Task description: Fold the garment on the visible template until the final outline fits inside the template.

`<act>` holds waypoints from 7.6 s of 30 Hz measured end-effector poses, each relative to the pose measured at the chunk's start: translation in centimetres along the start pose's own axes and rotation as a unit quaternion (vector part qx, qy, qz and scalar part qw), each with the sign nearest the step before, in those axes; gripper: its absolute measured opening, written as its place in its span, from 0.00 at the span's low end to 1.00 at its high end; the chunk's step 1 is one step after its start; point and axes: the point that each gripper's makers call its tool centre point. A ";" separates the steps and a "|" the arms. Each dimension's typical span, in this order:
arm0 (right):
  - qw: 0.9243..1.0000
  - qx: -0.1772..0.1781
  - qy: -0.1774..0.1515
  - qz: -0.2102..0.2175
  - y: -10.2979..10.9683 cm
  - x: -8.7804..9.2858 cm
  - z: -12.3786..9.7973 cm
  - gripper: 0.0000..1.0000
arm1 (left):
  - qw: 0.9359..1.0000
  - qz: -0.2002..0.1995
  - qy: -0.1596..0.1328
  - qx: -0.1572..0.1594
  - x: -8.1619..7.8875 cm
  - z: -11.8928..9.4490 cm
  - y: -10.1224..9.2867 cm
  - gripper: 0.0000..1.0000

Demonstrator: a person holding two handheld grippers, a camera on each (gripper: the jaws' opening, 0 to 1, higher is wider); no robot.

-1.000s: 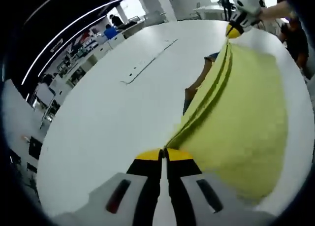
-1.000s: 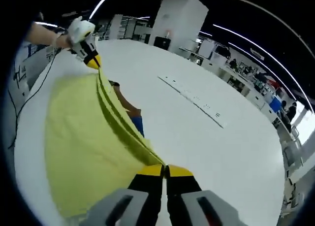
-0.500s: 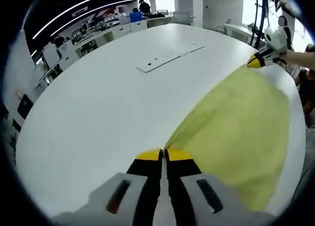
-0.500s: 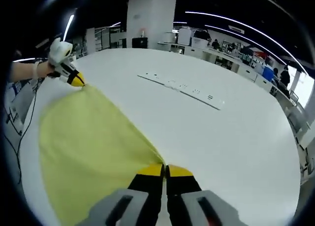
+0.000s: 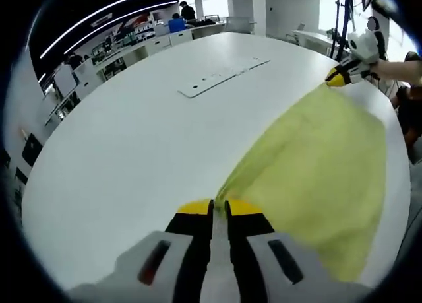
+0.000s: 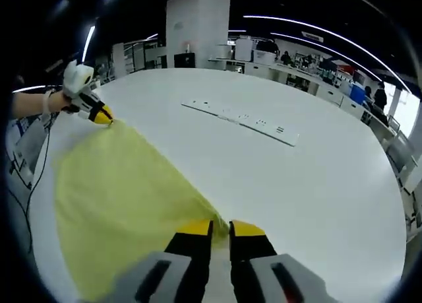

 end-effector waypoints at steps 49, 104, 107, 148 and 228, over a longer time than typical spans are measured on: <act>0.996 -0.063 -0.046 0.050 4.3 2.5 -7.3 0.98 | 0.991 -0.053 -0.101 0.069 3.8 -8.9 -4.5 0.89; 0.982 -0.153 -0.014 0.106 12.4 9.5 -11.7 0.41 | 0.963 -0.189 -0.117 0.150 9.2 -9.9 -12.8 0.16; 0.981 -0.155 -0.010 0.113 12.6 9.9 -11.6 0.38 | 0.959 -0.204 -0.126 0.150 8.9 -10.0 -12.4 0.09; 0.978 -0.137 -0.016 0.155 11.7 9.5 -11.7 0.00 | 0.959 -0.213 -0.106 0.151 10.4 -11.4 -12.5 0.00; 0.981 -0.053 -0.159 0.098 17.5 6.8 -17.5 1.00 | 0.955 -0.212 -0.207 0.024 11.2 -18.3 -15.8 1.00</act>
Point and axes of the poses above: the point that each gripper's makers call its tool centre point, and the gripper's own axes: z roughly forward along the fingers, y roughly to its left, x roughly out of its underside, and after that the axes turned 1 degree about x, right-handed
